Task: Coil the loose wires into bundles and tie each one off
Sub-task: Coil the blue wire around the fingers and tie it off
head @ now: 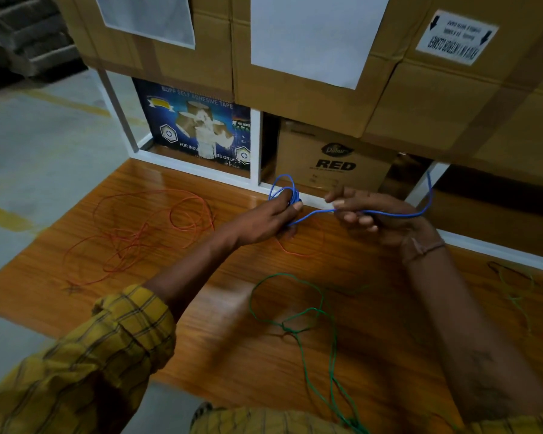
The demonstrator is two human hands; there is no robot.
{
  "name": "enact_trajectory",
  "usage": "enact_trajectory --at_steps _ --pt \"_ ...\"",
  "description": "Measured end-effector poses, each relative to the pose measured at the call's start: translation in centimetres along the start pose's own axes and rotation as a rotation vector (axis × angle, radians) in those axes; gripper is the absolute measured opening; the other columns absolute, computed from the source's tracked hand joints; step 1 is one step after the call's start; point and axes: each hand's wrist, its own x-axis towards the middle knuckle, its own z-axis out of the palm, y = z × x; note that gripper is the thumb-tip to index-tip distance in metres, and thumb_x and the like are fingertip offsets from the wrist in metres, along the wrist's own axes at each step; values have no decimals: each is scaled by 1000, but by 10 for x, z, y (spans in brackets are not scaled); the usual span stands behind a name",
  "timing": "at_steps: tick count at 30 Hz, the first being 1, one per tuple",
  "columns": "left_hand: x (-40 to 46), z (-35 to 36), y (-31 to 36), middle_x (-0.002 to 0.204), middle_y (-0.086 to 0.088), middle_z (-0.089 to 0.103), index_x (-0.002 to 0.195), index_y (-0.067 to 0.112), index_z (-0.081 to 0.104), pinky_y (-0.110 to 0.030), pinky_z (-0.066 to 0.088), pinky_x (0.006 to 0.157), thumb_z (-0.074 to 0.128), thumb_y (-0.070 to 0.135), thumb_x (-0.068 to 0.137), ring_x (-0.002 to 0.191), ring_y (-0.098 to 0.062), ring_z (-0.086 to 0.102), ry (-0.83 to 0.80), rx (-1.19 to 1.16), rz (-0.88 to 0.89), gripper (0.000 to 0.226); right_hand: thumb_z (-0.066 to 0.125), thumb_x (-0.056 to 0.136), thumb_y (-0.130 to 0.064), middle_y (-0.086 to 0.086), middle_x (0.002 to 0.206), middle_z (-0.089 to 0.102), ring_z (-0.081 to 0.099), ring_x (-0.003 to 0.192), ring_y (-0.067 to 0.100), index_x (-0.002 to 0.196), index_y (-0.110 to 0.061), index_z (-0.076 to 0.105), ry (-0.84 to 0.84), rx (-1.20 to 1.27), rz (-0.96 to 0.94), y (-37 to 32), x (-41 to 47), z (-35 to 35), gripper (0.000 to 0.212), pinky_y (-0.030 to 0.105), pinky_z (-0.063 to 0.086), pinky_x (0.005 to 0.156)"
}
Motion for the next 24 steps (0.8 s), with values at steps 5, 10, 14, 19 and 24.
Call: enact_trajectory --at_steps 5,10,14,19,24 --pt "-4 -1 4 74 1 56 110 3 42 -26 44 67 37 38 116 67 -13 51 -47 -115 -36 35 44 92 -10 9 77 62 55 55 8 92 0 68 -14 537 -129 15 15 -4 26 18 47 44" --pt "-6 1 7 77 -2 49 111 -1 46 -27 46 63 37 36 116 67 -16 49 -87 -164 -36 38 49 93 -7 9 88 67 59 68 9 106 0 68 68 435 -284 15 24 4 25 18 50 58" --pt "-12 5 12 77 -4 45 98 13 45 -23 42 59 38 31 116 62 -11 46 -128 -229 -30 26 47 106 -19 -1 69 55 41 46 3 99 -7 65 267 183 -306 10 38 0 22 16 30 42" --pt "-16 9 19 69 4 41 104 -5 47 -23 33 54 38 24 117 56 -11 38 -131 -337 -24 33 64 99 -19 -1 70 56 45 49 4 85 -13 66 578 -30 -217 15 58 -9 15 17 29 41" --pt "-18 11 19 67 2 35 98 12 50 -52 38 82 37 27 116 50 -12 32 -140 -514 17 26 67 98 -18 1 78 64 53 52 1 84 -11 65 543 186 -109 27 69 -12 16 13 36 44"
